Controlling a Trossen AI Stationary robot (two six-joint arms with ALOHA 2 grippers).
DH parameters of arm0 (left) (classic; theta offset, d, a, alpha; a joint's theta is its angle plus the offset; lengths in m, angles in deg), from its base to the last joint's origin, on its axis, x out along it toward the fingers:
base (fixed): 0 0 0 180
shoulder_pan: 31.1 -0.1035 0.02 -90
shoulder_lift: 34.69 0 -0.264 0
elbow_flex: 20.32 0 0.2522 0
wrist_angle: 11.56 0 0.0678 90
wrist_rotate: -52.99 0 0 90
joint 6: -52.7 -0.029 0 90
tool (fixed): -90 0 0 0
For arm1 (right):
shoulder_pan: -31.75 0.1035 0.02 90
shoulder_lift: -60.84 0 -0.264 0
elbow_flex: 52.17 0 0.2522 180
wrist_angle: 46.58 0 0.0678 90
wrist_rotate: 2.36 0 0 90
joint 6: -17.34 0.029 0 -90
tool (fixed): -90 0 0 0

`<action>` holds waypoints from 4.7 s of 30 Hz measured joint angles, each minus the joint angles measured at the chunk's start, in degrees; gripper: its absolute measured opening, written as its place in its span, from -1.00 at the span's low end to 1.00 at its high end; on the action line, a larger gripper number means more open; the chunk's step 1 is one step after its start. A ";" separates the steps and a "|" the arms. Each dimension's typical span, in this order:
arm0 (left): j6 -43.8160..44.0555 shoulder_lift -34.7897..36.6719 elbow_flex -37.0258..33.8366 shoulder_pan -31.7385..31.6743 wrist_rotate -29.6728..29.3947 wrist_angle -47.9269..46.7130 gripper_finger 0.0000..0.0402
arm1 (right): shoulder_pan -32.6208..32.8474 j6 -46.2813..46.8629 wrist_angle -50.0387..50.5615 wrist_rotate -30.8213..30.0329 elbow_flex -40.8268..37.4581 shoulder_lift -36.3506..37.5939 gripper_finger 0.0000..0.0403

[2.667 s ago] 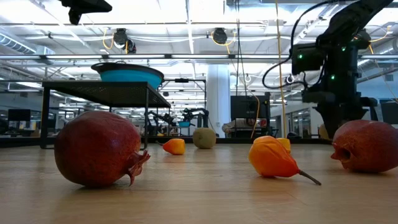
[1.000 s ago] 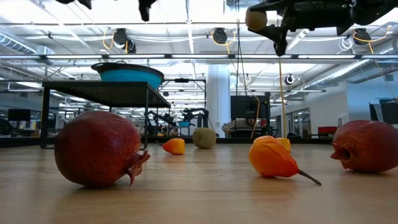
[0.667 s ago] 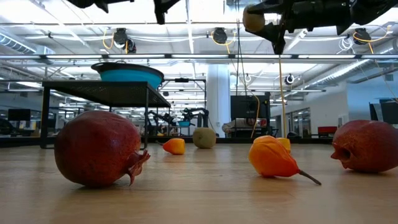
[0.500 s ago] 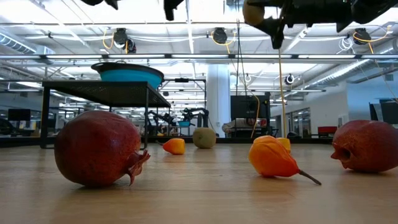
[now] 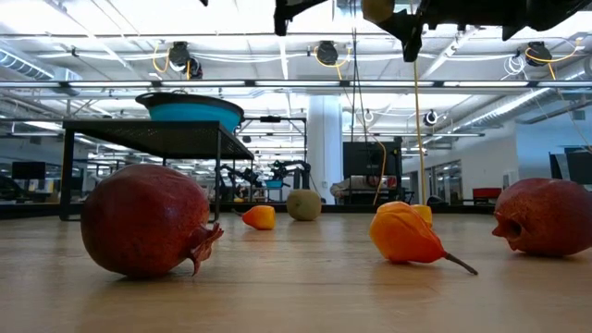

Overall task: Pick & Place Fruit
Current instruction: Put the right kiwi into the blue strainer bowl on the shelf

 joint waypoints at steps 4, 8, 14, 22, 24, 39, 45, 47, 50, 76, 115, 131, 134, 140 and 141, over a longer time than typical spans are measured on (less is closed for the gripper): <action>0.03 -2.03 2.73 0.49 -0.10 -2.57 0.52 | 0.94 -1.02 -0.05 -2.64 0.00 0.00 0.02; -0.12 -4.00 4.65 1.11 -0.58 -2.98 0.52 | 1.35 -1.01 -0.58 -2.97 0.01 0.01 0.02; -0.28 -6.78 6.83 1.60 -1.87 -3.22 0.52 | 1.34 0.47 -0.47 -3.02 0.00 0.02 0.02; -1.91 -8.89 7.86 2.57 -5.55 -2.91 0.52 | 1.34 1.13 -0.47 -4.17 0.02 0.02 0.02; -3.72 -8.93 7.86 2.95 -7.04 -2.27 0.52 | 1.34 1.13 -0.50 -4.15 0.02 0.01 0.02; -8.04 -9.38 7.94 4.90 -11.09 0.57 0.52 | 1.34 3.79 -3.04 -4.10 0.04 -0.47 0.02; -9.03 -9.39 7.94 4.85 -12.28 0.67 0.52 | 2.46 4.63 -7.48 -4.06 0.11 -3.78 0.02; -9.09 -9.37 7.94 4.88 -12.22 0.70 0.52 | 2.83 5.49 -8.74 -4.10 0.11 -5.13 0.02; -9.03 -9.37 7.94 4.89 -11.89 -0.25 0.52 | 2.89 5.87 -11.55 -4.18 0.11 -6.76 0.02; -6.63 -9.32 7.86 4.42 -9.04 -1.86 -0.11 | 3.18 6.29 -12.47 -3.79 3.19 -11.23 0.03; -4.60 6.60 7.86 -7.77 -22.65 -37.45 -0.07 | -0.55 -5.52 7.33 6.56 3.17 -9.20 -0.38; 0.76 10.74 7.86 -16.51 -28.27 -60.06 -0.07 | -4.85 -16.37 25.86 1.63 3.17 3.10 -0.95; 1.25 10.81 7.86 -18.34 -27.22 -60.62 -0.07 | -4.85 -17.76 31.69 -1.92 3.17 6.92 -0.99; 1.45 10.78 7.86 -22.19 -26.43 -61.65 -0.07 | -4.82 -18.83 40.81 -7.58 3.17 13.31 -0.98; 1.57 10.78 7.86 -22.88 -26.47 -61.89 -0.07 | -4.82 -18.87 42.22 -8.46 3.17 14.23 -0.98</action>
